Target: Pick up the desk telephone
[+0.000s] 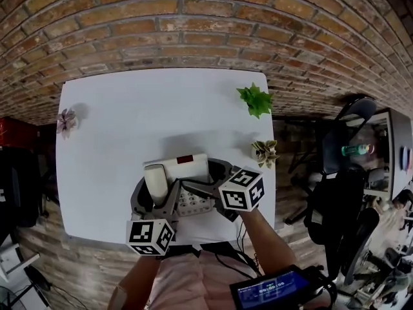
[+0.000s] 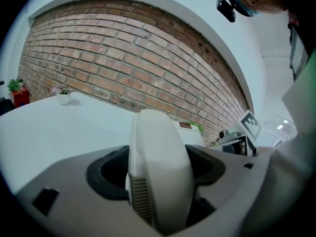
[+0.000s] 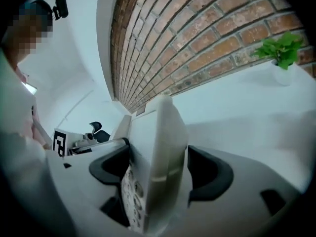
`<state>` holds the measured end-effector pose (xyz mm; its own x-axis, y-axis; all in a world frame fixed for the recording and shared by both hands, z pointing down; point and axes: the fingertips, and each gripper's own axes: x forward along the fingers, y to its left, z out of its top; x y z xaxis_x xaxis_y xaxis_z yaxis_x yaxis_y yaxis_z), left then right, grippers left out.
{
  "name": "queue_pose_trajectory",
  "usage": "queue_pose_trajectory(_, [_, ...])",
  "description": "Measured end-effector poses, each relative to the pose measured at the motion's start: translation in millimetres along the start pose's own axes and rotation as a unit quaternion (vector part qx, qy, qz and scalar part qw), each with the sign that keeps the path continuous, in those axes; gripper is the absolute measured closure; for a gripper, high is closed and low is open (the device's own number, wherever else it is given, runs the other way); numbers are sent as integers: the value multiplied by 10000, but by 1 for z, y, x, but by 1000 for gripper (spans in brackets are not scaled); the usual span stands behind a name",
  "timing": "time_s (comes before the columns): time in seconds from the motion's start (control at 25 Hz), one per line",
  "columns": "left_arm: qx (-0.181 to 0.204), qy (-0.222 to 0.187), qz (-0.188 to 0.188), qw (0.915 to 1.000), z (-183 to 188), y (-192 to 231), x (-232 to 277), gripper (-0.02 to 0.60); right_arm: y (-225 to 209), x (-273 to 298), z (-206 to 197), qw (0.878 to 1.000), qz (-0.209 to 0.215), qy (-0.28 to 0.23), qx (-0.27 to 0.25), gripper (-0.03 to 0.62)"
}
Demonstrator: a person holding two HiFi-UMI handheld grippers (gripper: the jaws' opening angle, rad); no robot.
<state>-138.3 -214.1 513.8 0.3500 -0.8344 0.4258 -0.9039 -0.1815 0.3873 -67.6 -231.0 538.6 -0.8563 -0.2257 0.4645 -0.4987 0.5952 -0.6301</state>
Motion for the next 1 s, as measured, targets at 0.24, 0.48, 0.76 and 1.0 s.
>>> queue_pose_trajectory(0.24, [91, -140, -57, 9998, 0, 0, -6, 236, 8, 1, -1, 9994, 254, -83, -237, 237])
queue_pose_trajectory(0.48, [388, -58, -701, 9968, 5, -5, -11, 130, 11, -6, -2, 9972, 353, -377, -543, 241])
queue_pose_trajectory(0.76, [-339, 553, -1941, 9788, -21, -8, -25, 104, 20, -8, -3, 9931, 588, -436, -915, 244])
queue_pose_trajectory(1.0, [-480, 590, -2312, 9699, -29, -13, -26, 103, 26, -11, -4, 9900, 733, -471, -1109, 246])
